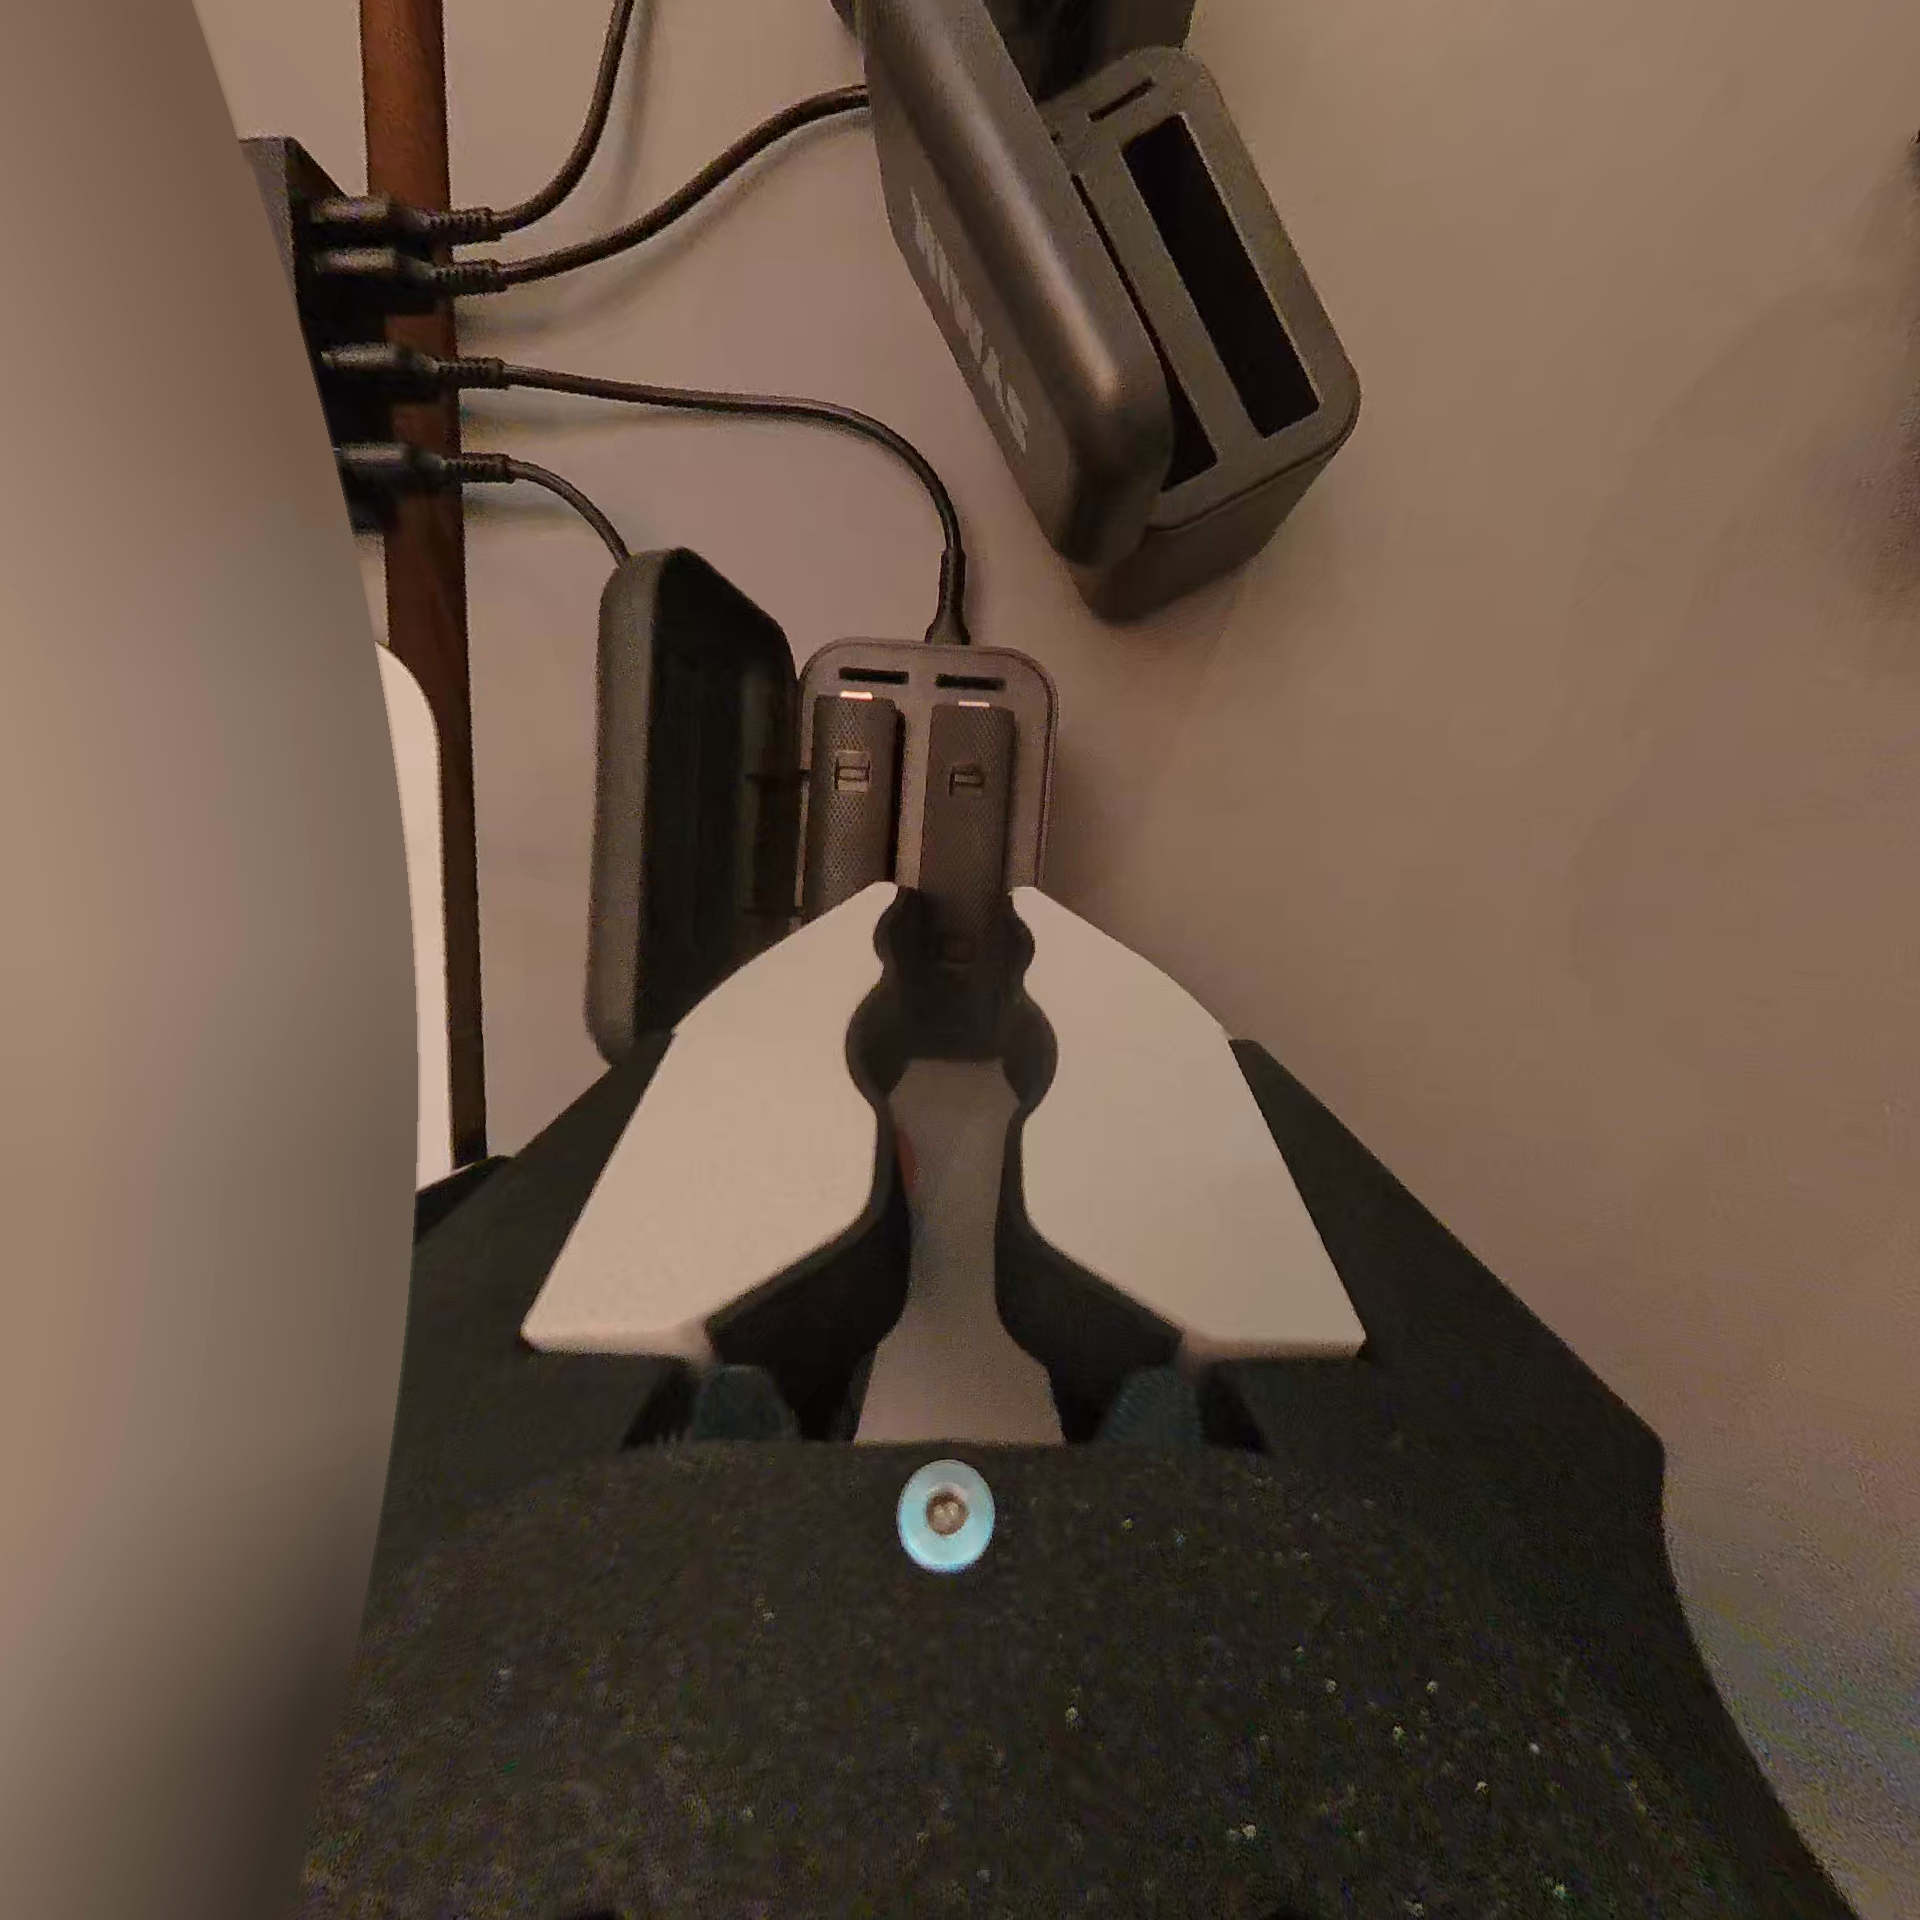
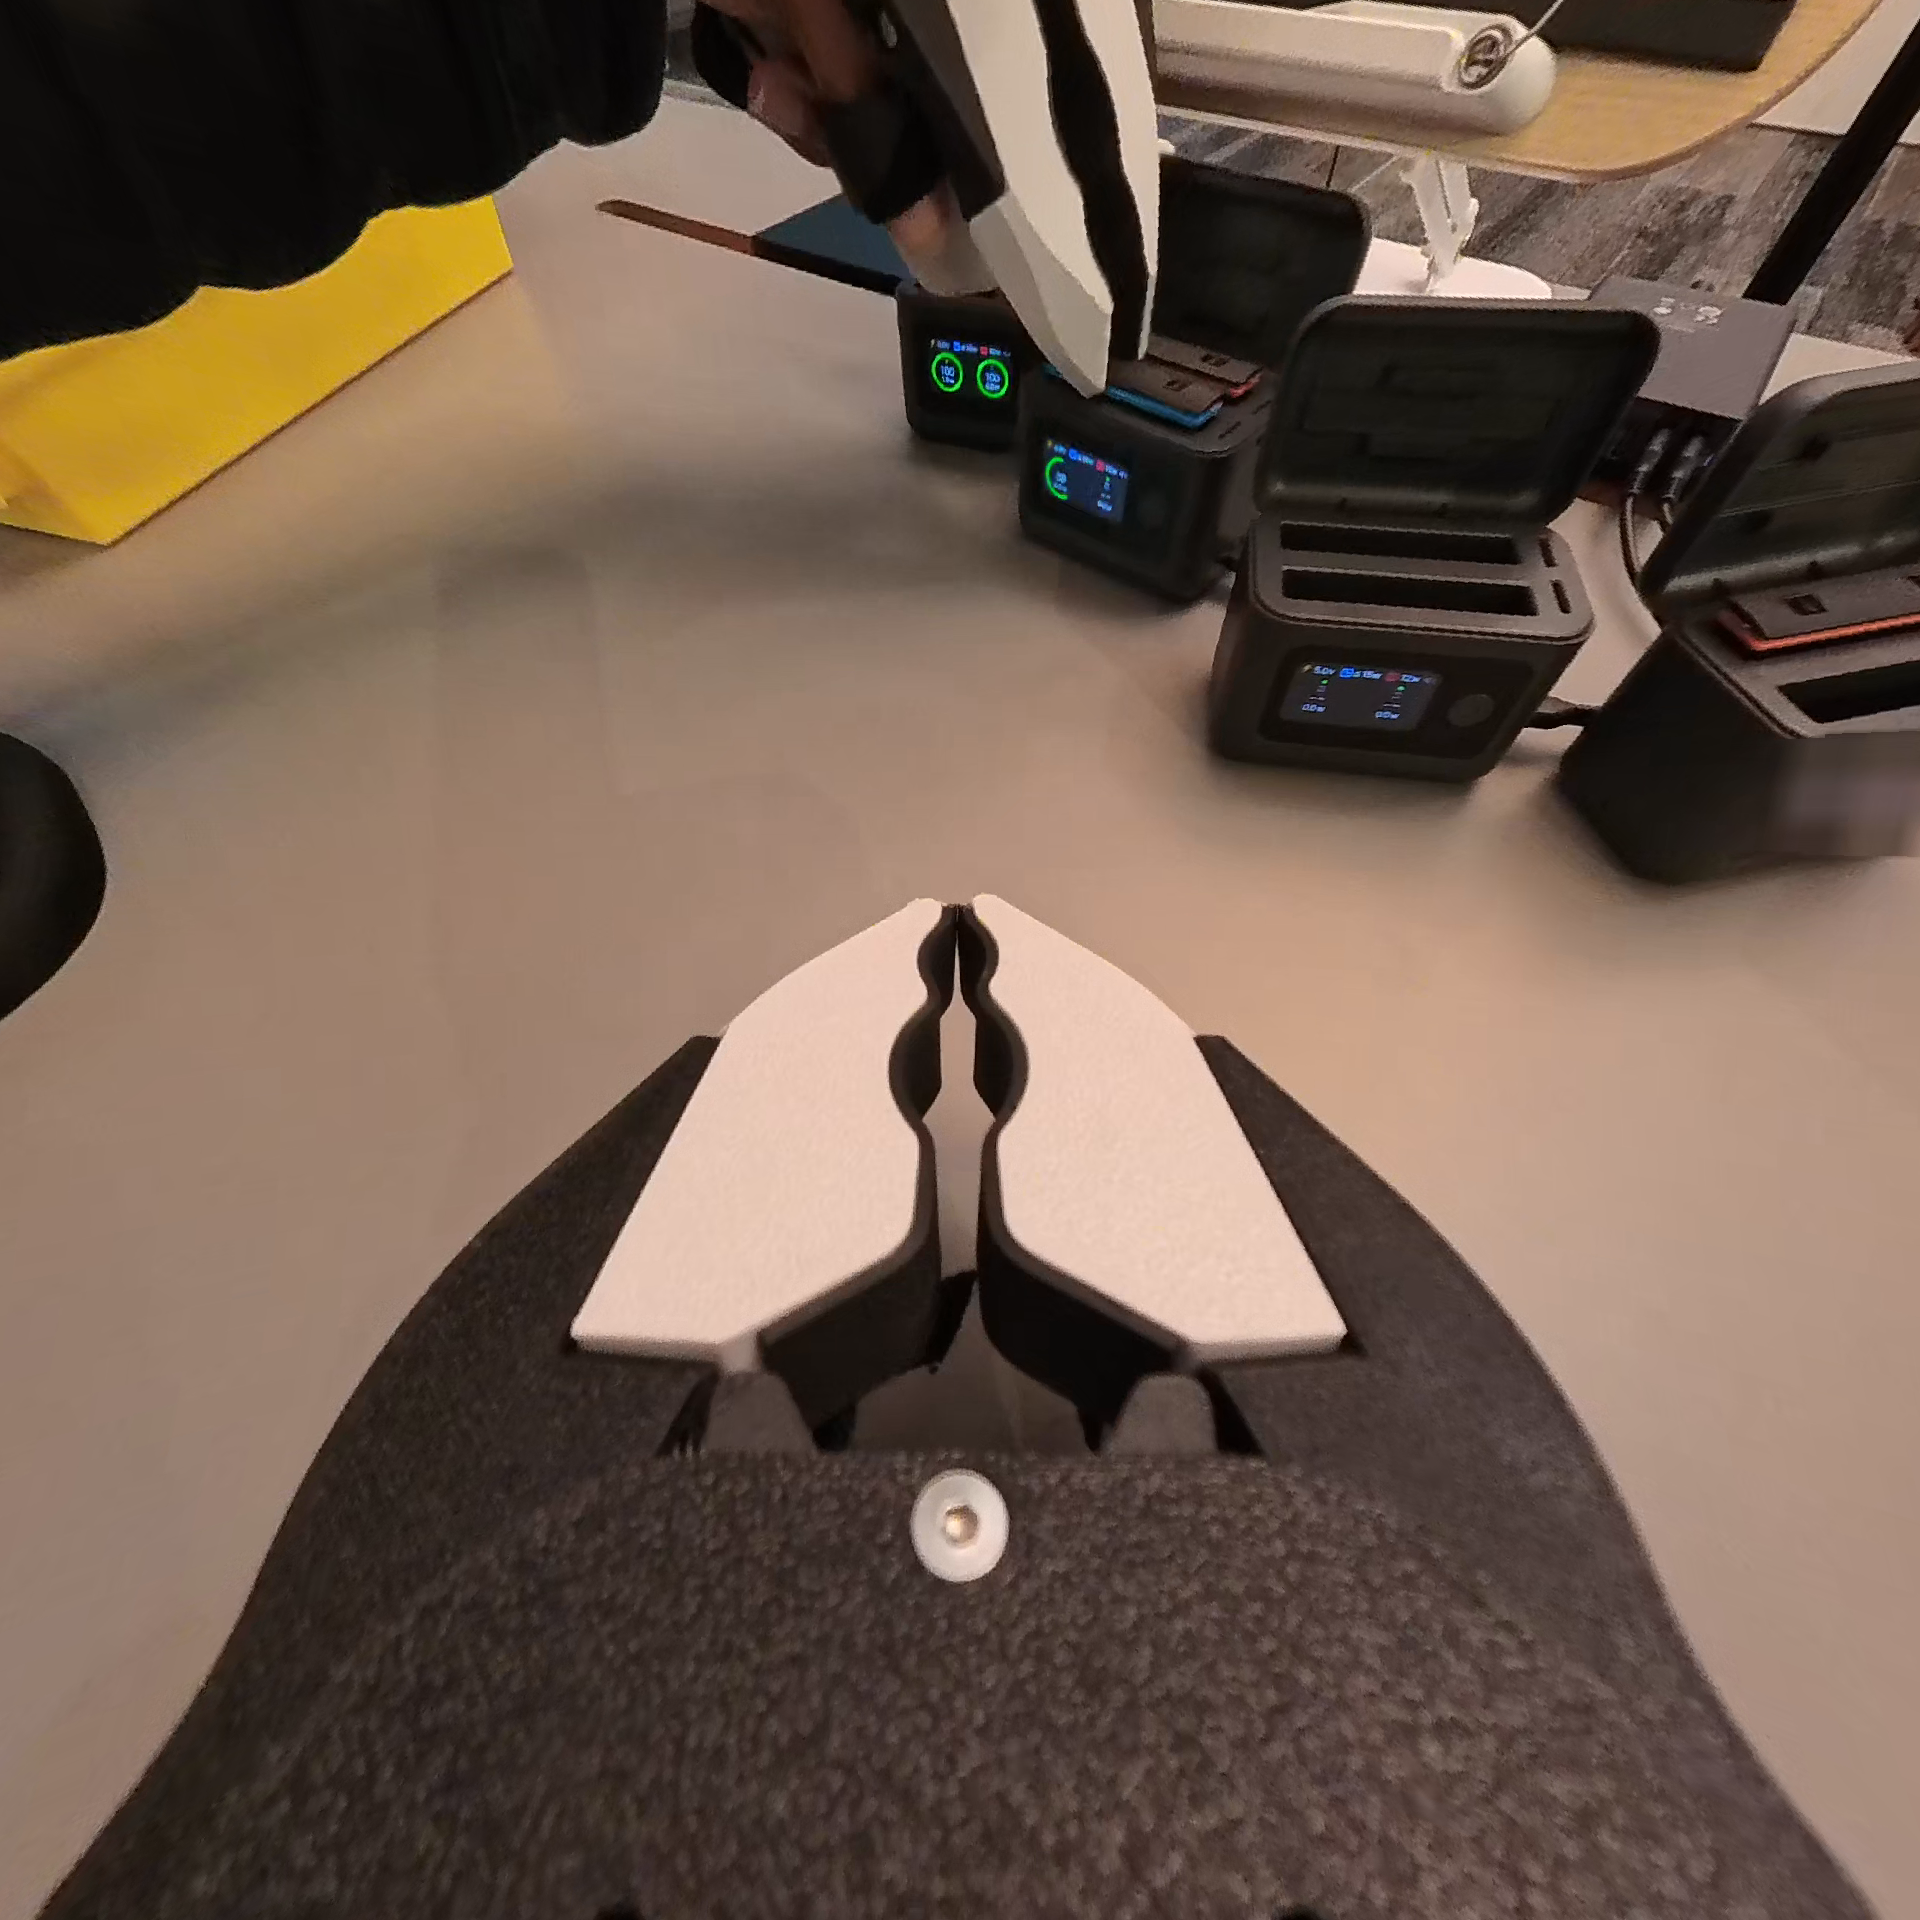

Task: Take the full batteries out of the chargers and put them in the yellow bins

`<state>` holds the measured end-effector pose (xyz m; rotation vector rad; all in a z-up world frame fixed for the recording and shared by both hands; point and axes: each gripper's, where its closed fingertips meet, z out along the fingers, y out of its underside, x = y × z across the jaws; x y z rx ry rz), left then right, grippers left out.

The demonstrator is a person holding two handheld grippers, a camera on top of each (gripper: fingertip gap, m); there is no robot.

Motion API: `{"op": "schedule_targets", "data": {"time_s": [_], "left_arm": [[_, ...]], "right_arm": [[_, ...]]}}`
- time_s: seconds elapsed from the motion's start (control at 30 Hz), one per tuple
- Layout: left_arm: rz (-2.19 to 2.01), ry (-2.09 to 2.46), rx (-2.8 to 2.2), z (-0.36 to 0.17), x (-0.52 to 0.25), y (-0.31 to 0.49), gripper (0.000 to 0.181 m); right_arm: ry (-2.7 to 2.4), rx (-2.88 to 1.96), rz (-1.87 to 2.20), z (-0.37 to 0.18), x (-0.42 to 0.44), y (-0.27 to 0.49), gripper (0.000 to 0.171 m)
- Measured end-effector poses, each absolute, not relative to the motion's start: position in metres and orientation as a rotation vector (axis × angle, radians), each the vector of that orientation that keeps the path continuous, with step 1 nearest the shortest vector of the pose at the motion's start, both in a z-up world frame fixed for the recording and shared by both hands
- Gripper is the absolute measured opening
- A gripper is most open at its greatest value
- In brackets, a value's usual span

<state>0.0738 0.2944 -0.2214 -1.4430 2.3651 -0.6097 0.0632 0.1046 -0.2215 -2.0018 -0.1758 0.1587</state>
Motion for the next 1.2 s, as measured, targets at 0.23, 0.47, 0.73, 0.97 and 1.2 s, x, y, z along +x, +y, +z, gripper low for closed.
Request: {"op": "schedule_targets", "data": {"time_s": [0.23,0.47,0.73,0.97,1.2], "left_arm": [[-0.532,2.366,-1.423,-0.221,0.073,0.296,0.015],[-0.543,2.222,-1.408,-0.173,0.05,0.299,0.023],[-0.418,1.505,-1.387,-0.021,-0.073,0.376,0.0],[0.038,1.277,-1.816,-0.059,-0.25,0.449,0.0],[0.295,1.527,-1.954,-0.161,-0.306,0.47,0.017]], "right_arm": [[-0.176,-1.998,0.151,-0.22,0.064,0.104,0.0],[-0.181,-1.987,0.154,-0.217,0.063,0.103,0.0],[-0.152,-1.958,0.139,-0.209,0.068,0.103,0.0],[-0.144,-1.966,0.131,-0.211,0.07,0.104,0.0],[-0.151,-1.99,0.109,-0.219,0.071,0.105,0.0]]}}
